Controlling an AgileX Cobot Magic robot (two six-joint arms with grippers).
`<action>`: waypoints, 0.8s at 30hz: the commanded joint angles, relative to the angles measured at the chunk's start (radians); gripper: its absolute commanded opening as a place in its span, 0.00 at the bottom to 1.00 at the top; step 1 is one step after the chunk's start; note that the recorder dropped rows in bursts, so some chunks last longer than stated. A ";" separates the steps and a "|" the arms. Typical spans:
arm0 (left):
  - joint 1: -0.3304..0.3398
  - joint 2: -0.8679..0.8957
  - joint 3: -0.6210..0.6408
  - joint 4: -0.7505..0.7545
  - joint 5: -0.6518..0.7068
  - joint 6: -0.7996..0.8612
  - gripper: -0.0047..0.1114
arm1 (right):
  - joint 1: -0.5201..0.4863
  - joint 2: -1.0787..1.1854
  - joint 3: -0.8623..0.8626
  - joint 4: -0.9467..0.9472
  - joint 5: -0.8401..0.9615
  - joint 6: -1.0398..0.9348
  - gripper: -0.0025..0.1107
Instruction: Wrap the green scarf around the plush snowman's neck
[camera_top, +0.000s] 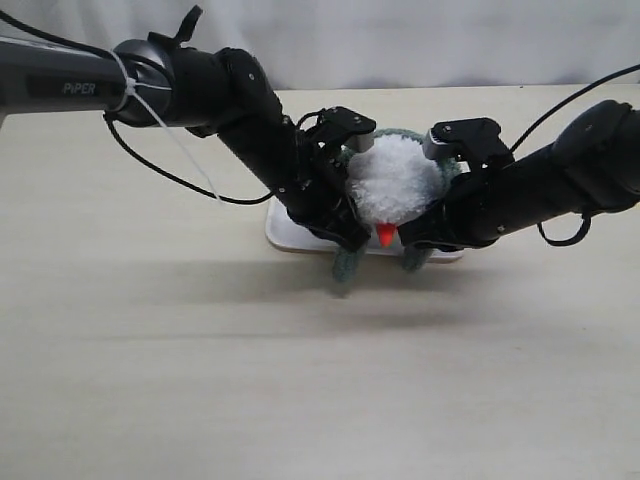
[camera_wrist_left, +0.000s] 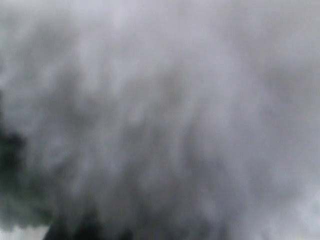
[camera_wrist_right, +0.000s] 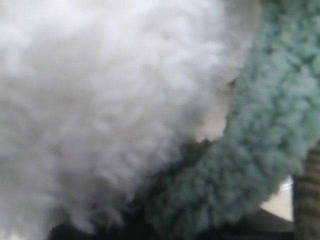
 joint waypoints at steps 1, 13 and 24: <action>-0.004 0.001 -0.001 -0.062 -0.232 -0.008 0.04 | 0.000 -0.011 0.003 0.191 -0.097 -0.172 0.06; -0.007 0.001 -0.011 -0.159 -0.321 0.034 0.04 | 0.000 0.006 -0.107 0.349 0.033 -0.320 0.06; -0.022 0.001 -0.011 -0.130 -0.204 0.084 0.14 | 0.000 0.112 -0.111 0.435 0.150 -0.438 0.30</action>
